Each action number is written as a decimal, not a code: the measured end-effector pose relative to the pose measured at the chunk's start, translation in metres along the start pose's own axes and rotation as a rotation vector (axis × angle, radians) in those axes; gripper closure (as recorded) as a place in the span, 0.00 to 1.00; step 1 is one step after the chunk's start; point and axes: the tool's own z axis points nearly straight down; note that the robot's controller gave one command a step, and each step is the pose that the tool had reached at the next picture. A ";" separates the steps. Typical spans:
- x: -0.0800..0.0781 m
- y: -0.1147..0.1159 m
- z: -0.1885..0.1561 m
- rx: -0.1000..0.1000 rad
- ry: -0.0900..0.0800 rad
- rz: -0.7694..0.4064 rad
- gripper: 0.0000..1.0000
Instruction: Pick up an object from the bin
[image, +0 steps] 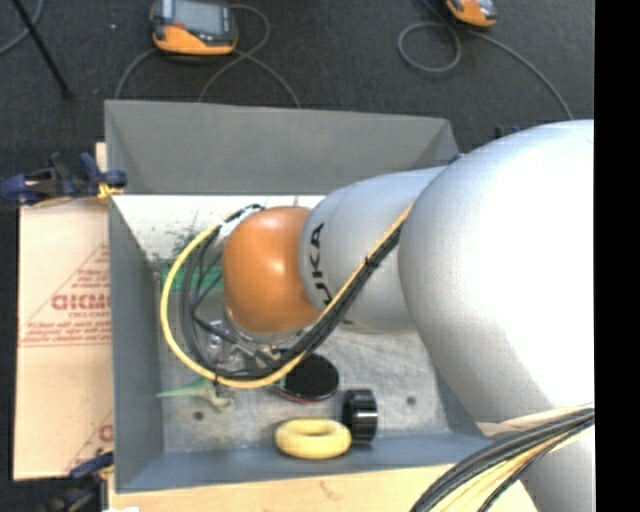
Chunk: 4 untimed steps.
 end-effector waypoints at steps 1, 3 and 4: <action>0.000 0.000 0.000 0.000 0.000 0.001 1.00; 0.000 0.000 0.000 0.000 0.000 0.002 1.00; 0.022 -0.022 -0.001 -0.012 -0.024 -0.041 1.00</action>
Offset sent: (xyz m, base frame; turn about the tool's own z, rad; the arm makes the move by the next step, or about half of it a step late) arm 0.0000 0.0000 0.0000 0.0000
